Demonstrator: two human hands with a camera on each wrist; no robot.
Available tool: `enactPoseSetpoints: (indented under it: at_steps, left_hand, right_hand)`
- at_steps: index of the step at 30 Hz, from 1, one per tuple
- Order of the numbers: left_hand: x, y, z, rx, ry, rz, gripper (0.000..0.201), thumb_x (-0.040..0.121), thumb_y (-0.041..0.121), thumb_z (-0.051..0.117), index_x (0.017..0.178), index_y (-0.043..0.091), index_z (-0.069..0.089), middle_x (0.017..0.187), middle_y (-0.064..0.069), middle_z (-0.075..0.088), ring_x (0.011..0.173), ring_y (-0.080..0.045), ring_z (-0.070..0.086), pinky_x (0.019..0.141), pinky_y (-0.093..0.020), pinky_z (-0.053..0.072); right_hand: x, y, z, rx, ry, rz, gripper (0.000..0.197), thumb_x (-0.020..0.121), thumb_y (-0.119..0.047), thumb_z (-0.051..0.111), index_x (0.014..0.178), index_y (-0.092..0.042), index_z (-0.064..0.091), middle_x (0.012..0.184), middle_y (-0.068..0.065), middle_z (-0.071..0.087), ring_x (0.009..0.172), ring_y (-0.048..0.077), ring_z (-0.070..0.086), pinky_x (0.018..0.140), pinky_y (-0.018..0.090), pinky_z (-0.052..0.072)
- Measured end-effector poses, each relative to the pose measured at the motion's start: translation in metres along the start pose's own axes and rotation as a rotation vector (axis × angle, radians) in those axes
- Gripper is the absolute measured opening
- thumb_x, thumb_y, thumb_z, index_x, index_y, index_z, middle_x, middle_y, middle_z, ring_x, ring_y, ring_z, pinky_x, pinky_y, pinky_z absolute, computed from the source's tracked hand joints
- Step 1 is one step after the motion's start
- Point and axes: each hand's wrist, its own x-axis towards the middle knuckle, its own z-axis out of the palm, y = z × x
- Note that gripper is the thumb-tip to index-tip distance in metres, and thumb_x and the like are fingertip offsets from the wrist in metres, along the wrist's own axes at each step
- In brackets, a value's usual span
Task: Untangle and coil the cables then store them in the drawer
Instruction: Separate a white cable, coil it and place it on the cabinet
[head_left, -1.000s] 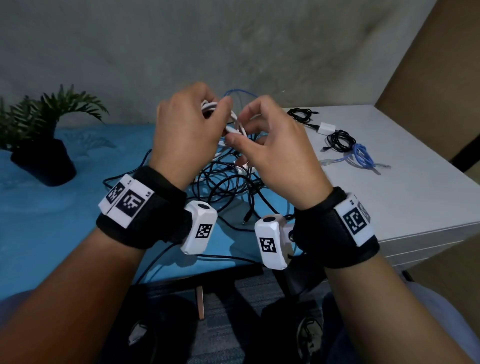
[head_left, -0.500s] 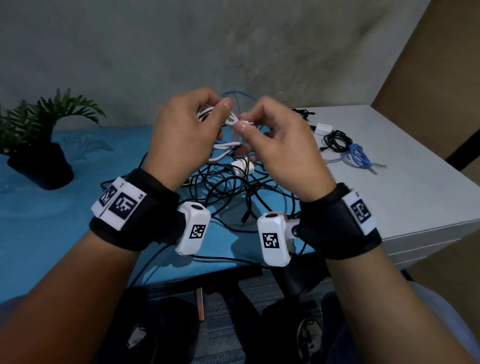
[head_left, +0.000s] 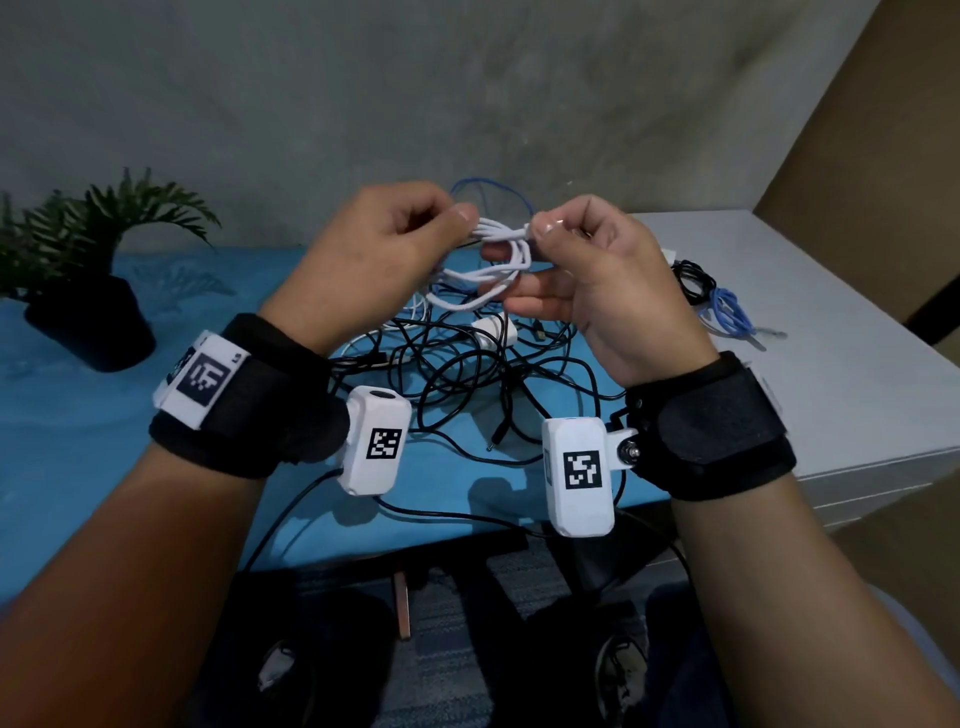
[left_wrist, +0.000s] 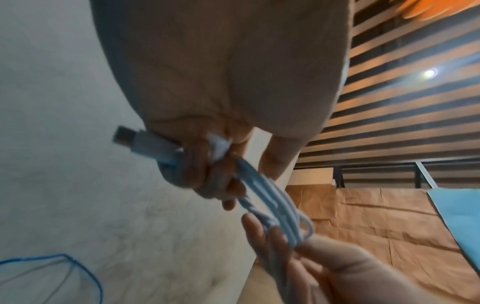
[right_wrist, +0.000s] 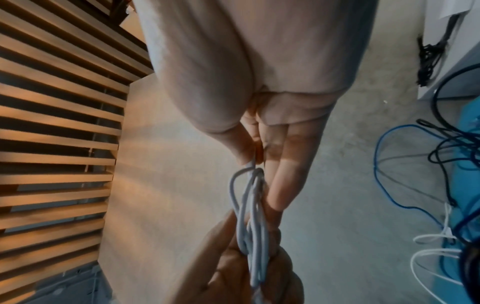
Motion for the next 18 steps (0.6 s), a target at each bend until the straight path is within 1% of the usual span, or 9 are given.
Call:
enactPoseSetpoints:
  at_steps: [2,4,5,7,9,11,13,15,18]
  left_hand:
    - [-0.002,0.002,-0.002,-0.134,-0.088,-0.024,0.023,0.094,0.025,0.058,0.105,0.01,0.07,0.078,-0.009,0.056,0.063,-0.01,0.049,0.056,-0.023,0.041]
    - [-0.002,0.002,-0.004,-0.188,-0.128,-0.021,0.032,0.091,0.019,0.061,0.122,0.011,0.067,0.088,-0.011,0.059,0.072,-0.012,0.056,0.062,-0.023,0.049]
    - [-0.002,0.002,-0.005,-0.174,-0.127,-0.012,0.034,0.093,0.016,0.064,0.127,0.011,0.065,0.092,-0.013,0.06,0.074,-0.012,0.058,0.066,-0.023,0.051]
    - [-0.001,0.001,-0.005,-0.115,-0.102,0.0,0.034,0.099,0.012,0.064,0.133,0.013,0.061,0.1,-0.018,0.064,0.078,-0.01,0.061,0.071,-0.025,0.054]
    - [0.0,0.0,-0.003,-0.063,-0.06,0.008,0.035,0.099,0.012,0.063,0.134,0.017,0.06,0.108,-0.021,0.066,0.081,-0.011,0.062,0.077,-0.03,0.055]
    - [0.001,-0.002,-0.002,-0.041,-0.024,-0.003,0.036,0.099,0.013,0.064,0.134,0.018,0.06,0.106,-0.017,0.067,0.082,-0.011,0.064,0.081,-0.029,0.055]
    - [0.002,-0.006,0.0,0.008,-0.016,-0.026,0.037,0.098,0.016,0.065,0.134,0.019,0.061,0.101,-0.003,0.067,0.082,-0.007,0.065,0.082,-0.023,0.053]
    - [0.002,-0.008,0.001,0.072,-0.03,-0.042,0.037,0.098,0.021,0.066,0.134,0.021,0.062,0.099,0.009,0.067,0.084,-0.004,0.064,0.083,-0.019,0.05]
    - [0.001,-0.007,0.003,0.112,-0.051,-0.057,0.036,0.099,0.026,0.064,0.135,0.021,0.061,0.1,0.013,0.067,0.091,-0.008,0.066,0.082,-0.016,0.049]
  right_hand:
    - [0.001,0.001,-0.001,0.034,0.008,0.012,0.009,0.106,-0.016,0.05,0.098,-0.012,0.047,0.098,0.016,0.077,0.071,0.028,0.075,0.058,0.029,0.059]
    - [0.002,0.001,-0.003,0.057,0.02,0.012,0.007,0.107,-0.018,0.049,0.102,-0.012,0.047,0.098,0.015,0.077,0.072,0.027,0.074,0.057,0.028,0.058]
    - [0.002,0.002,-0.004,0.069,0.022,0.013,0.007,0.106,-0.018,0.05,0.104,-0.012,0.048,0.099,0.015,0.076,0.074,0.028,0.074,0.058,0.028,0.058]
    - [0.003,0.004,-0.005,0.098,0.015,0.022,0.007,0.105,-0.017,0.052,0.108,-0.011,0.049,0.103,0.014,0.075,0.083,0.031,0.075,0.062,0.029,0.058]
    - [0.004,0.008,-0.005,0.13,0.01,0.045,0.011,0.102,-0.012,0.057,0.112,-0.01,0.052,0.108,0.014,0.075,0.09,0.031,0.074,0.068,0.029,0.059]
    - [0.006,0.014,-0.004,0.162,0.016,0.079,0.02,0.1,-0.007,0.059,0.119,-0.007,0.053,0.115,0.016,0.073,0.096,0.032,0.073,0.07,0.027,0.059]
    - [0.008,0.02,-0.003,0.171,0.018,0.103,0.025,0.1,-0.004,0.058,0.124,-0.006,0.052,0.12,0.015,0.072,0.1,0.032,0.072,0.072,0.027,0.059]
    - [0.01,0.025,-0.002,0.164,0.007,0.122,0.026,0.101,-0.006,0.057,0.126,-0.009,0.052,0.123,0.011,0.072,0.1,0.03,0.072,0.075,0.03,0.06]
    - [0.011,0.03,-0.001,0.144,-0.004,0.132,0.02,0.103,-0.01,0.055,0.122,-0.012,0.054,0.123,0.008,0.073,0.098,0.031,0.074,0.075,0.031,0.06]
